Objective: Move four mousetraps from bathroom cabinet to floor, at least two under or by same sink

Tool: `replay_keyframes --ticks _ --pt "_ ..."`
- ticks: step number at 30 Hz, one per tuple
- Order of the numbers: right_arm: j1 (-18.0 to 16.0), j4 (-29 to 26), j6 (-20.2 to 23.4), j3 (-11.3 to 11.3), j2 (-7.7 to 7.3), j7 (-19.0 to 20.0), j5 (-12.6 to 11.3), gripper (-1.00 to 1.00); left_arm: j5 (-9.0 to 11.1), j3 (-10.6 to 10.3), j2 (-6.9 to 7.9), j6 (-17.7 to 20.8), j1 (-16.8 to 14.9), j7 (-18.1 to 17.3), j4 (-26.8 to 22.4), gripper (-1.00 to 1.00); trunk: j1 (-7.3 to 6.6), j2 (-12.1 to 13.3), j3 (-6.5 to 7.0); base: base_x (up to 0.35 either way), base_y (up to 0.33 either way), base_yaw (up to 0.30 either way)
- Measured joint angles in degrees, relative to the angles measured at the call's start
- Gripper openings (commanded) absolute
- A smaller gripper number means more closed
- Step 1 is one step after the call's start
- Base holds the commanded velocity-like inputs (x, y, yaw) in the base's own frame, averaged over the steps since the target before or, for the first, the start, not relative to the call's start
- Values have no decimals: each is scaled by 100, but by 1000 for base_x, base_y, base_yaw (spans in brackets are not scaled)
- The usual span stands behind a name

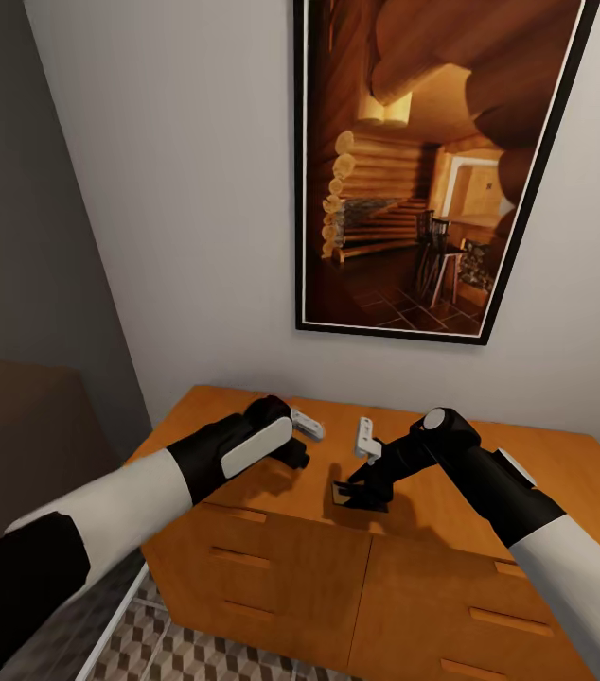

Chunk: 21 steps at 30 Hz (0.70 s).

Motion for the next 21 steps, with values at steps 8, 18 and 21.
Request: replay_keyframes --ticks 8,18,21 --pt "0 2 -8 1 7 6 -35 -100 -35 3 17 -7 -108 -209 -95 100 0 0 0 0 0 0" --pt "0 0 -1 1 42 0 -28 -100 -15 454 127 -15 -120 -215 -100 100 0 0 5 0 0 -77" --pt "0 -3 0 1 42 0 -27 -100 19 1209 185 -6 -121 -217 -89 100 0 0 8 0 0 -55"
